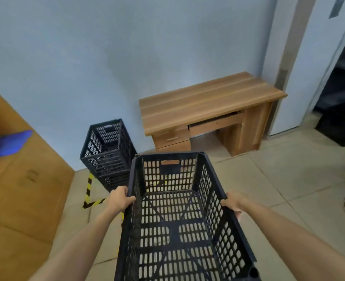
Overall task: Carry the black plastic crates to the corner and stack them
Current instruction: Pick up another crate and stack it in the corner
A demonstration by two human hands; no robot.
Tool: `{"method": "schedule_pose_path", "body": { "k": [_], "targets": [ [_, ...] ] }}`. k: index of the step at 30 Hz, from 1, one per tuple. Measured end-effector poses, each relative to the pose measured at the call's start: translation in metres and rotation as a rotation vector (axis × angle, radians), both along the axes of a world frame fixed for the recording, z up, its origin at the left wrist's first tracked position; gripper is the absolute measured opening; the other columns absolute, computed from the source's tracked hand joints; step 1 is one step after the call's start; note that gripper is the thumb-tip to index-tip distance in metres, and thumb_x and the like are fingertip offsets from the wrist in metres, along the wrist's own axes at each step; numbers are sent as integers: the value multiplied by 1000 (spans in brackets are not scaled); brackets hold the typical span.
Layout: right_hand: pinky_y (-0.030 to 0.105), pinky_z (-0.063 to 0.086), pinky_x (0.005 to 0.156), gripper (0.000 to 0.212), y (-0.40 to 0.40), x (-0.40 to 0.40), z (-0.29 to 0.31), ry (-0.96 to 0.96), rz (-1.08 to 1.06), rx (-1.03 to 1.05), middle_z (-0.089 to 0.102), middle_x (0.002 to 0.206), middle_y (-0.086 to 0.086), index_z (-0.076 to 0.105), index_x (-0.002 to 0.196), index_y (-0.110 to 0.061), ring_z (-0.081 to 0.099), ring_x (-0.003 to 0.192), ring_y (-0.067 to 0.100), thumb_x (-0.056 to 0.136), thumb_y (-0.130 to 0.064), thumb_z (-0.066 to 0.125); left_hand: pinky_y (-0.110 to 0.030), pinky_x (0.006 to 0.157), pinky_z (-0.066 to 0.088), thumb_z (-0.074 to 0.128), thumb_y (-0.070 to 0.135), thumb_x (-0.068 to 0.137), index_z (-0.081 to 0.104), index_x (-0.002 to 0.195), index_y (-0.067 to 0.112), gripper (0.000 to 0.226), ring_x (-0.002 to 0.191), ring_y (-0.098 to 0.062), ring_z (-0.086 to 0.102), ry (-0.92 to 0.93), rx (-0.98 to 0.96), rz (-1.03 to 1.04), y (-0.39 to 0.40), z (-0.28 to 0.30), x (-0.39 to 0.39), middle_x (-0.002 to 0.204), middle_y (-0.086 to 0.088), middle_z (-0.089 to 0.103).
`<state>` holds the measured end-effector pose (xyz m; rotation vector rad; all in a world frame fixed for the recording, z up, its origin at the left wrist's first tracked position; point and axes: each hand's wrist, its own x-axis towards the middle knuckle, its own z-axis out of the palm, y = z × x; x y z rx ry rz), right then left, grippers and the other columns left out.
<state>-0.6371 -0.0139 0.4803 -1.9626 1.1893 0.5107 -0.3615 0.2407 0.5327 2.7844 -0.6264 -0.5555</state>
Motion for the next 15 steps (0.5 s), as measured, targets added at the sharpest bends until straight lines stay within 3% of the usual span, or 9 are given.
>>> {"method": "schedule_pose_path", "body": {
  "k": [3,8,11,15],
  "targets": [
    [26,47,34,21,22,57,7,-31,52,-2,66,89,14,52,102,-3,60,36,16,97,-24,52,-20,47,33,67,21,88,48,73,16,25,59,-7,49,28,-18,64,33,6,35,68,2,53],
    [25,51,58,35,50,135,3,-61,189,-115,68,89,9,62,109,-4,70,75,25,93,-34,53,-29,60,41,67,31,88,51,83,18,21,75,-18,59,6,38,137,89,7,90,76,1,58],
    [25,51,51,34,62,167,4,-28,225,-118,67,91,9,59,111,-6,67,66,20,94,-35,52,-27,56,34,65,32,91,50,86,15,24,76,-17,51,-47,59,140,105,3,111,76,2,52],
    [29,56,62,33,63,207,-6,-20,270,-117,65,94,8,59,114,-7,66,77,22,94,-32,52,-23,54,34,66,28,91,52,88,10,23,72,-15,49,-68,31,213,114,-9,134,81,-1,55]
  ]
}}
